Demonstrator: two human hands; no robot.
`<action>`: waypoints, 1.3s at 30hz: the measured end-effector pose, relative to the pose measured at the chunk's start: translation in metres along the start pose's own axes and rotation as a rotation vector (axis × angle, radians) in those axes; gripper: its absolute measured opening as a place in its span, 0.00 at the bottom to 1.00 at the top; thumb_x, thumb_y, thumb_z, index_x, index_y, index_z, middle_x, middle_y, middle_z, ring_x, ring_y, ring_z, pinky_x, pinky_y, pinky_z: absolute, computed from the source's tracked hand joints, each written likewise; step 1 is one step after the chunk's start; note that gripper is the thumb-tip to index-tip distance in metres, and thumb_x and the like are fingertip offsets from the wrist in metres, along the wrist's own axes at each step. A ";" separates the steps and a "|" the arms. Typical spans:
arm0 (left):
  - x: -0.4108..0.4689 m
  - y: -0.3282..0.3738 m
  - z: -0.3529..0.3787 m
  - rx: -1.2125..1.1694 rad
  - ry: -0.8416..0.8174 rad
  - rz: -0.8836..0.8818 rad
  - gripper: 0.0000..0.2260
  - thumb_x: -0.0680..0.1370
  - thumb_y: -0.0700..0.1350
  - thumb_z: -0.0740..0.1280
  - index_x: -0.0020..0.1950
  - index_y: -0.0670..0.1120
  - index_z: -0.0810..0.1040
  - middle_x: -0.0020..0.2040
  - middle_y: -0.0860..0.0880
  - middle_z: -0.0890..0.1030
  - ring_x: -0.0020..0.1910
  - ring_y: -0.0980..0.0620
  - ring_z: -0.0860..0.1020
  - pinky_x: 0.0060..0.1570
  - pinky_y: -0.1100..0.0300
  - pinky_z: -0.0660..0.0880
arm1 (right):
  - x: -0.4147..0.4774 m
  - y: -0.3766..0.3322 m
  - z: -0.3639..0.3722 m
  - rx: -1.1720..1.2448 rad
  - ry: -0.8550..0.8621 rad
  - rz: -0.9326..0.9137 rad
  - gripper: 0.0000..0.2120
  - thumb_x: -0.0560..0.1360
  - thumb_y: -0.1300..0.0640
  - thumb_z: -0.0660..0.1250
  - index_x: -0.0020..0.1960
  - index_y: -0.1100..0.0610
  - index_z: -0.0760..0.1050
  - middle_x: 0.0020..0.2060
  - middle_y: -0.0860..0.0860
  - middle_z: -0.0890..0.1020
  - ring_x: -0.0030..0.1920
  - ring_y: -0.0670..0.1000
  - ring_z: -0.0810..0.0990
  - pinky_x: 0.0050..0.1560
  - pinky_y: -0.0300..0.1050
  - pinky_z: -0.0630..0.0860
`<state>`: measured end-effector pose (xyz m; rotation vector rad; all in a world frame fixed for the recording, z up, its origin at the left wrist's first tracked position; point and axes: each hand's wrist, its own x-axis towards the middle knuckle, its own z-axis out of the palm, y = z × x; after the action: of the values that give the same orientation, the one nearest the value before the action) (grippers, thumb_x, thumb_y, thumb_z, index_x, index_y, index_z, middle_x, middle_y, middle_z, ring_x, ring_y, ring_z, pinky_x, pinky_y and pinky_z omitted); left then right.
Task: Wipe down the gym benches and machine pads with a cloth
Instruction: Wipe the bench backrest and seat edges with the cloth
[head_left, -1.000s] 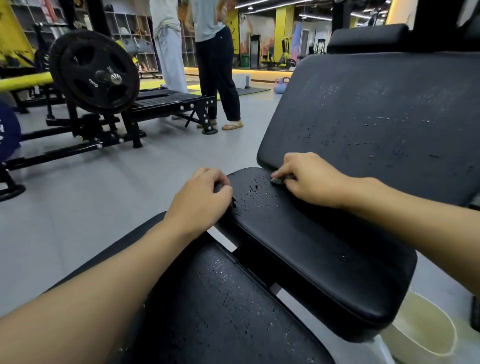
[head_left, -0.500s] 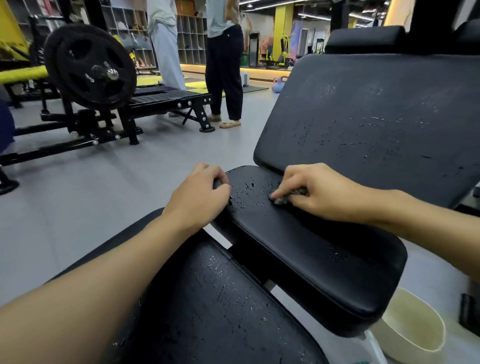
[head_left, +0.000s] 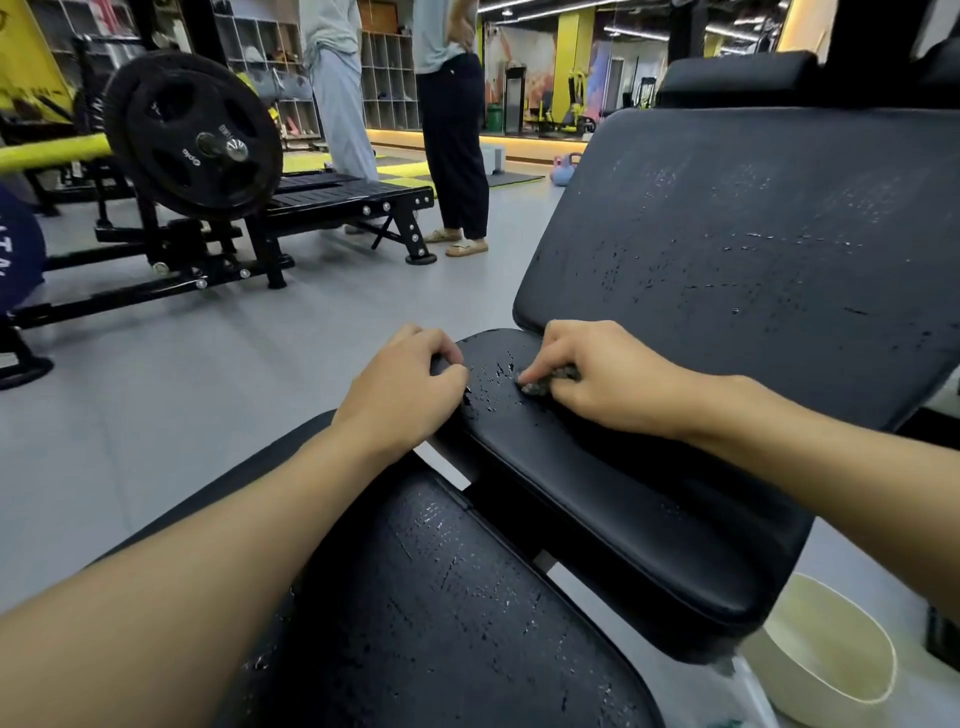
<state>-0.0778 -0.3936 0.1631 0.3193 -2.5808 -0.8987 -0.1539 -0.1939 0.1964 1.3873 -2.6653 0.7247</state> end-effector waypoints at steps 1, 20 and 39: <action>0.000 0.000 0.000 -0.003 -0.003 -0.001 0.11 0.67 0.55 0.56 0.43 0.56 0.75 0.48 0.57 0.73 0.50 0.52 0.75 0.60 0.48 0.73 | -0.011 -0.001 -0.003 0.042 -0.027 -0.027 0.17 0.74 0.68 0.63 0.51 0.51 0.85 0.46 0.46 0.80 0.49 0.47 0.79 0.53 0.40 0.74; 0.000 0.002 -0.001 -0.018 0.009 -0.011 0.11 0.68 0.53 0.56 0.43 0.55 0.76 0.49 0.55 0.74 0.51 0.53 0.76 0.60 0.48 0.73 | -0.007 -0.031 0.012 0.133 -0.066 -0.103 0.17 0.72 0.69 0.64 0.47 0.52 0.86 0.45 0.48 0.80 0.48 0.49 0.79 0.53 0.44 0.74; -0.018 0.023 -0.005 0.182 -0.109 0.072 0.18 0.69 0.54 0.55 0.53 0.54 0.78 0.54 0.52 0.77 0.56 0.48 0.74 0.60 0.47 0.73 | -0.038 -0.033 0.005 0.087 -0.038 -0.092 0.18 0.72 0.70 0.63 0.48 0.52 0.85 0.44 0.49 0.79 0.43 0.49 0.77 0.51 0.43 0.73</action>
<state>-0.0617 -0.3723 0.1763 0.2309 -2.7623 -0.6756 -0.1050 -0.1834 0.1948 1.5484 -2.6064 0.8225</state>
